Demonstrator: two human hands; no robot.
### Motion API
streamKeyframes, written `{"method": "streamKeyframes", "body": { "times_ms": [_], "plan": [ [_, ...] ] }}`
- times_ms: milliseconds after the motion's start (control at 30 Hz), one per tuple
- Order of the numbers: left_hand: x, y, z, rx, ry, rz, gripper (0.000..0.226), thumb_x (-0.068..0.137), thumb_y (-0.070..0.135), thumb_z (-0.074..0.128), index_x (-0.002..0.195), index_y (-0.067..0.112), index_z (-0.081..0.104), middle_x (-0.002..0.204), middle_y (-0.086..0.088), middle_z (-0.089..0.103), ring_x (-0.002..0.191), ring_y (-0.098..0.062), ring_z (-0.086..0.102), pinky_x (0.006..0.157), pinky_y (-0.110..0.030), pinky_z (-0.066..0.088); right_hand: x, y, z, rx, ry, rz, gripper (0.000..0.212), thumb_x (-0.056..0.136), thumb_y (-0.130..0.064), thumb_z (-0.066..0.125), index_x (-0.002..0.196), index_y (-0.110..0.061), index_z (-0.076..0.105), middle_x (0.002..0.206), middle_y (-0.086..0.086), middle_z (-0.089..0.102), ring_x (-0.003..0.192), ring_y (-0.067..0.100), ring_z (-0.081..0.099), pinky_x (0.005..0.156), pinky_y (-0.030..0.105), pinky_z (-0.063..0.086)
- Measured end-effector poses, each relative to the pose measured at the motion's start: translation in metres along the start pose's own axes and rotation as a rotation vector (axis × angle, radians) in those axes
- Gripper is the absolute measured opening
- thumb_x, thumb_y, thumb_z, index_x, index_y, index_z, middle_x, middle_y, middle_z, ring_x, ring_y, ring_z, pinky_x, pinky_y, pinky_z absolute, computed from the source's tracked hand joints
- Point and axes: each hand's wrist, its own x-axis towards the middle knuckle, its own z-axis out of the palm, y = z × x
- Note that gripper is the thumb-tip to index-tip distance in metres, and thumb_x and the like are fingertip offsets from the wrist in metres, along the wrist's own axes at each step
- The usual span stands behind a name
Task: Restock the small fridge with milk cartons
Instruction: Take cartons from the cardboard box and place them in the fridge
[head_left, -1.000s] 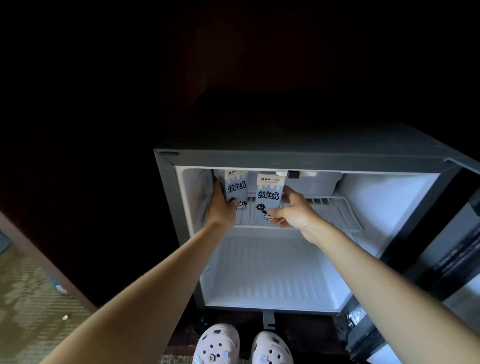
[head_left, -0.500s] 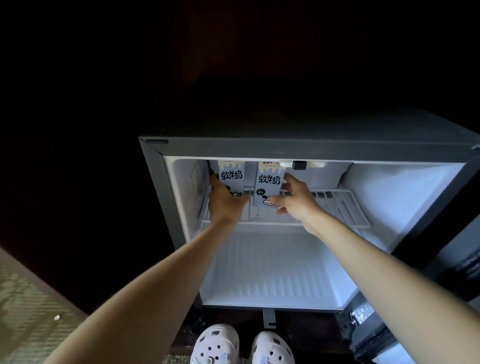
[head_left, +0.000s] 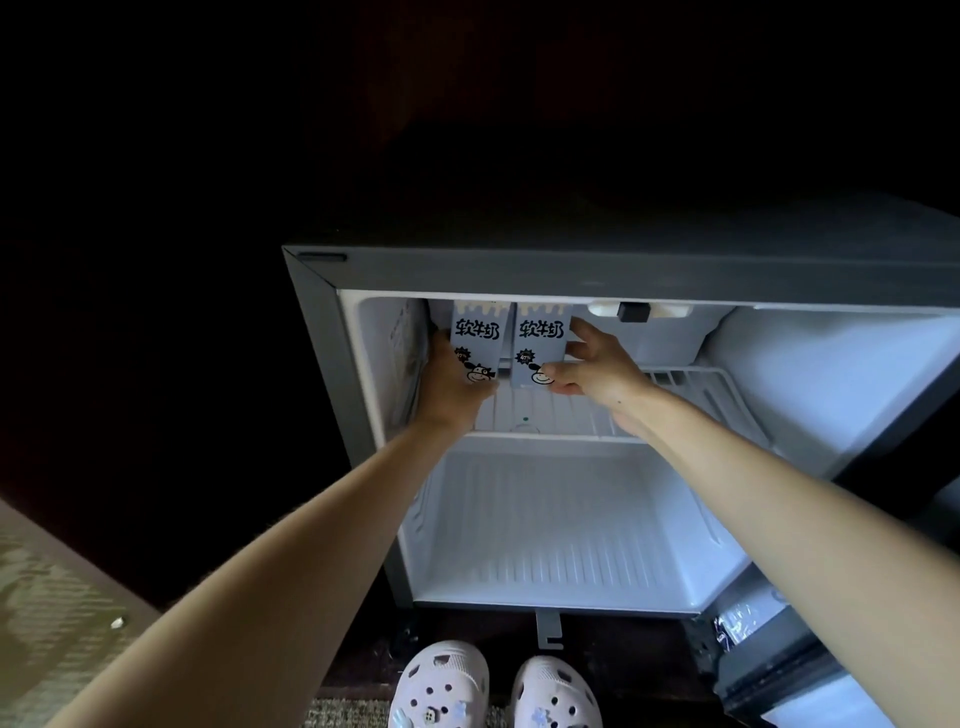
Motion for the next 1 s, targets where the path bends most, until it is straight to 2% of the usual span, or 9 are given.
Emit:
{"method": "streamKeyframes", "body": {
  "times_ms": [100,267,400,500,633,767,867,933,1000],
  "plan": [
    [0.001,-0.003,0.0,-0.027,0.008,0.01,0.071,0.073,-0.022,0.061,0.134,-0.001,0.032,0.136,-0.013,0.048,0.13,-0.021,0.043,0.072,0.004,0.037,0.001,-0.001,0.002,-0.009,-0.035,0.0,0.061,0.084,0.008,0.058,0.137,-0.014,0.038,0.132,0.014,0.054,0.101,0.022,0.057,0.083,0.031,0.051],
    [0.002,-0.004,0.0,0.073,0.047,-0.025,0.07,0.074,-0.01,0.068,0.135,0.006,0.036,0.138,-0.006,0.05,0.132,-0.019,0.042,0.093,-0.014,0.033,0.004,-0.003,0.008,-0.022,-0.048,-0.014,0.064,0.085,0.008,0.057,0.139,-0.017,0.035,0.132,0.012,0.053,0.111,0.026,0.056,0.085,0.032,0.051],
    [0.002,-0.005,-0.002,0.149,0.07,-0.023,0.065,0.075,-0.006,0.068,0.132,0.005,0.038,0.137,-0.007,0.051,0.131,-0.02,0.044,0.096,-0.018,0.033,0.007,0.003,0.014,-0.065,0.021,-0.029,0.062,0.086,0.005,0.057,0.14,-0.017,0.035,0.135,0.011,0.05,0.118,0.029,0.053,0.085,0.032,0.052],
    [-0.001,-0.002,-0.003,0.195,0.075,-0.026,0.061,0.077,-0.003,0.068,0.131,0.004,0.04,0.137,-0.007,0.052,0.131,-0.021,0.044,0.102,-0.023,0.034,0.008,0.007,0.021,-0.139,0.085,-0.042,0.061,0.085,-0.001,0.061,0.138,-0.018,0.037,0.135,0.008,0.052,0.119,0.029,0.054,0.095,0.044,0.05],
    [-0.005,0.002,-0.003,0.237,0.095,-0.046,0.06,0.079,-0.001,0.068,0.132,0.004,0.04,0.136,-0.007,0.052,0.13,-0.021,0.045,0.099,-0.018,0.032,0.007,0.007,0.025,-0.143,0.115,-0.008,0.057,0.083,-0.001,0.062,0.134,-0.015,0.042,0.131,0.008,0.056,0.117,0.027,0.056,0.096,0.047,0.05],
    [-0.014,0.014,-0.006,0.413,0.034,-0.134,0.058,0.087,0.001,0.057,0.138,0.005,0.03,0.142,-0.008,0.044,0.133,-0.023,0.04,0.104,-0.02,0.031,-0.002,0.003,0.025,-0.069,0.142,0.059,0.047,0.082,0.001,0.062,0.126,-0.005,0.049,0.128,0.012,0.058,0.108,0.026,0.059,0.095,0.041,0.051],
    [-0.032,0.028,-0.012,0.532,-0.002,-0.188,0.069,0.088,-0.008,0.044,0.147,0.008,0.011,0.15,-0.009,0.03,0.132,-0.025,0.039,0.107,-0.03,0.038,-0.02,-0.008,0.028,-0.03,0.175,0.082,0.05,0.081,-0.002,0.065,0.128,-0.003,0.047,0.123,0.011,0.058,0.103,0.026,0.061,0.087,0.034,0.053],
    [-0.051,0.041,-0.018,0.597,-0.041,-0.191,0.072,0.089,-0.01,0.038,0.149,0.007,0.002,0.154,-0.009,0.021,0.132,-0.028,0.039,0.105,-0.032,0.04,-0.035,-0.017,0.033,-0.024,0.238,0.097,0.055,0.08,-0.004,0.067,0.13,-0.005,0.042,0.118,0.01,0.057,0.102,0.028,0.062,0.09,0.037,0.053],
    [-0.069,0.053,-0.025,0.577,-0.108,-0.186,0.073,0.088,-0.011,0.036,0.149,0.006,-0.003,0.152,-0.015,0.023,0.13,-0.033,0.04,0.102,-0.036,0.041,-0.053,-0.028,0.039,-0.03,0.302,0.103,0.054,0.079,-0.004,0.067,0.128,-0.007,0.044,0.12,0.012,0.056,0.105,0.03,0.061,0.094,0.043,0.052]
  ]
}}
